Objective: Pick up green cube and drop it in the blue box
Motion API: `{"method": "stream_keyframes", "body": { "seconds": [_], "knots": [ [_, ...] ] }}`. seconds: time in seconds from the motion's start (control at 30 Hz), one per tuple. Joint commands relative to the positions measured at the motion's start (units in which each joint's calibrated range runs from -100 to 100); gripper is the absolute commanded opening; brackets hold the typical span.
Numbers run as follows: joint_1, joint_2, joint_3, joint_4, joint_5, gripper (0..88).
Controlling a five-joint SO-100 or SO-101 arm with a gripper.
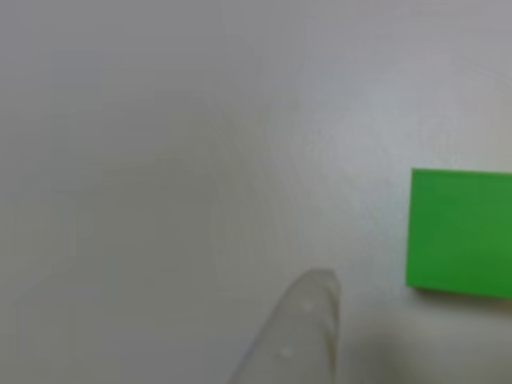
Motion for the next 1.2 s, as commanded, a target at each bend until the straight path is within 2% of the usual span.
{"method": "stream_keyframes", "body": {
  "seconds": [0.0, 1.17],
  "knots": [
    [0.3, 0.3, -3.4, -3.6, -0.1, 29.6],
    [2.0, 5.6, -3.7, -9.9, 0.1, 29.6]
  ]
}}
